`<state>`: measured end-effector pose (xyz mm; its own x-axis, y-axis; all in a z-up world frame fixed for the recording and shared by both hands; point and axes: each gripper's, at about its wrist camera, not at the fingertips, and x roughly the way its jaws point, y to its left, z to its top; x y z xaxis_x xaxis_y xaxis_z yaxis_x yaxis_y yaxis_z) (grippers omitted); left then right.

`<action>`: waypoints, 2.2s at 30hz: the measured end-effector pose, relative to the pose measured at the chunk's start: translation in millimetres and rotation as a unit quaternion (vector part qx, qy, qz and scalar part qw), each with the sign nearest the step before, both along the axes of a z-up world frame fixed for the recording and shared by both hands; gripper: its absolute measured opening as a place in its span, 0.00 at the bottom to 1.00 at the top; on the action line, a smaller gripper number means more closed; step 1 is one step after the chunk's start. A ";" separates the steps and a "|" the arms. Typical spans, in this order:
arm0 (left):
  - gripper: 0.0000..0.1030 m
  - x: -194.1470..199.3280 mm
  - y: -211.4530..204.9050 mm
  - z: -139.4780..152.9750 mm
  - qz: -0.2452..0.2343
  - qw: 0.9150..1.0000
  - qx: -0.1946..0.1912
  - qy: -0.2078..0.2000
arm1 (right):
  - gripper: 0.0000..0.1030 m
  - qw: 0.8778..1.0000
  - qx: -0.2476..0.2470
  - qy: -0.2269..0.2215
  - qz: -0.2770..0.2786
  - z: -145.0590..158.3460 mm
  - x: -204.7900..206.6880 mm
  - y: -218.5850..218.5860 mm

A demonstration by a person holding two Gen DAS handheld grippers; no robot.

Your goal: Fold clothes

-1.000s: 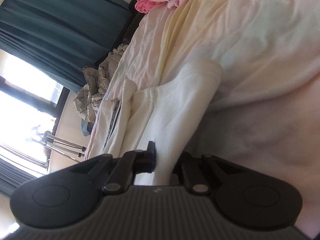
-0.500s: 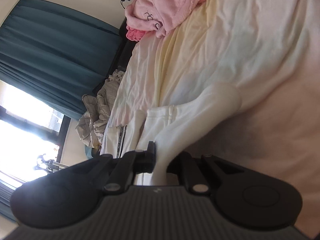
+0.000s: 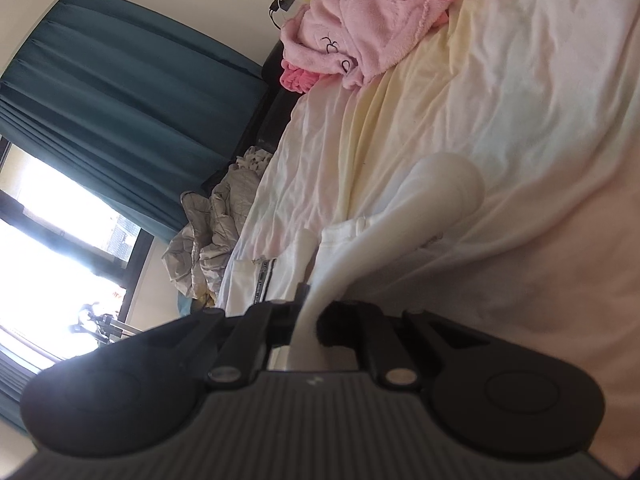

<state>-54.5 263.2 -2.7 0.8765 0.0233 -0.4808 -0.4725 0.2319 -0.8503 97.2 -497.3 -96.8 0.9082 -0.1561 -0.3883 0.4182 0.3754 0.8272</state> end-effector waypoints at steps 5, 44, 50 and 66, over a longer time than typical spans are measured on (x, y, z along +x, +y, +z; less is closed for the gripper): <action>0.11 16.5 1.0 4.6 -0.005 1.000 0.028 -0.011 | 0.05 0.999 -0.032 -0.009 0.004 10.4 2.8 4.6; 0.66 268.3 14.5 -26.8 0.000 0.984 0.176 0.037 | 0.30 0.932 -0.291 0.097 0.193 -37.4 391.4 114.2; 0.84 253.8 -10.5 -11.7 -0.075 0.972 0.220 0.030 | 0.63 0.933 -0.299 0.061 0.192 -15.1 332.2 93.6; 0.89 162.5 14.7 -39.6 -0.089 0.984 0.077 0.133 | 0.75 0.978 -0.115 0.116 0.131 -49.4 225.2 39.5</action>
